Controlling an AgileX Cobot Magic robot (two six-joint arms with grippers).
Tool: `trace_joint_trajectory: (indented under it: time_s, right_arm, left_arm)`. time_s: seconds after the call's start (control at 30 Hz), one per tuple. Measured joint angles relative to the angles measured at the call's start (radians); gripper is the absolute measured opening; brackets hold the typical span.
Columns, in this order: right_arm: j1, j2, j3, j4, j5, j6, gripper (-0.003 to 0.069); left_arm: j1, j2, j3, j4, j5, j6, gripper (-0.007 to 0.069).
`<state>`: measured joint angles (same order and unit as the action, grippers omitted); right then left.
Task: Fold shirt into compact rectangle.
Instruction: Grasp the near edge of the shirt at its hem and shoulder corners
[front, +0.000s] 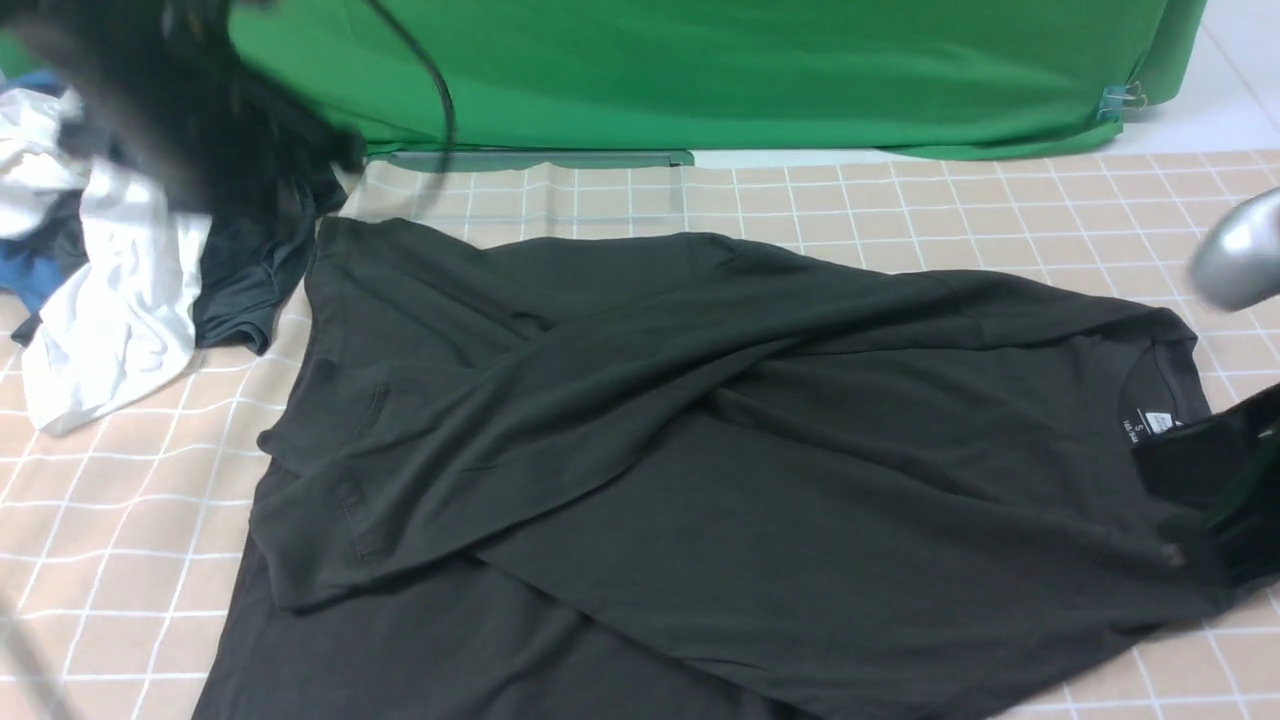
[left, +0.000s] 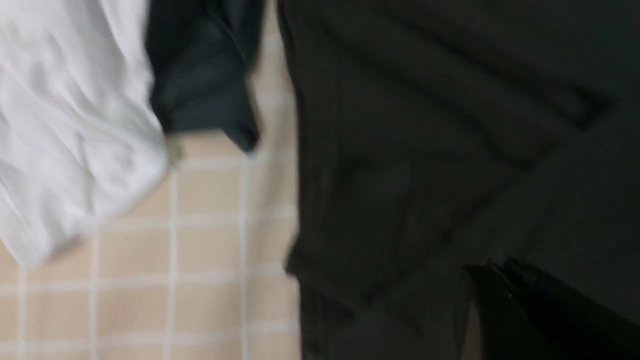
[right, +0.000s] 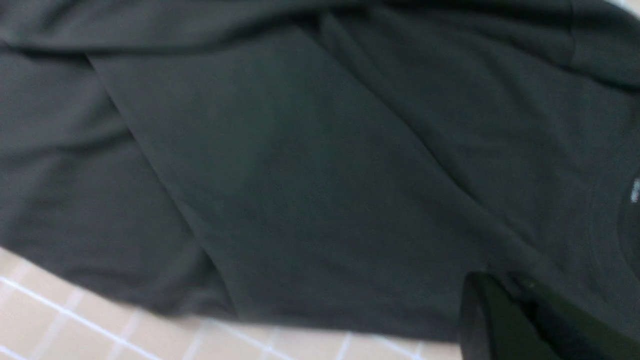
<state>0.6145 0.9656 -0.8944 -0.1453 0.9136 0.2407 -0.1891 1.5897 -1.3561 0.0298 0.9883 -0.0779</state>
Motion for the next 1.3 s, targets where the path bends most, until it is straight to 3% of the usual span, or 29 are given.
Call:
trace_joint_trajectory:
  time_s: [0.13,0.37,0.47,0.77,0.9,1.13,1.3]
  right_arm:
    - [0.000,0.089,0.000,0.010,0.012,-0.027,0.0034]
    - [0.000,0.129,0.000,0.106,-0.020,-0.130,0.0034]
    - [0.000,0.129,-0.003,0.145,-0.040,-0.166,0.0034]
    - [0.000,0.129,-0.005,0.175,-0.045,-0.199,0.0034]
    - [0.000,0.129,-0.005,0.202,-0.046,-0.222,0.0034]
    - [0.000,0.129,-0.005,0.225,-0.050,-0.241,0.0034]
    - [0.000,0.129,-0.005,0.237,-0.050,-0.249,0.0034]
  left_arm:
    - [-0.090,-0.212,0.328,-0.069,0.008,-0.085,0.0018]
    - [-0.111,-0.385,0.631,-0.094,0.016,-0.166,0.0047]
    - [-0.111,-0.412,0.708,-0.049,0.048,-0.207,0.0137]
    - [-0.111,-0.391,0.792,0.047,0.034,-0.291,0.0512]
    - [-0.111,-0.331,0.828,0.049,-0.007,-0.292,0.0599]
    - [-0.111,-0.208,0.837,0.032,-0.124,-0.301,0.0589]
    - [-0.111,-0.139,0.820,-0.015,-0.117,-0.303,0.0478]
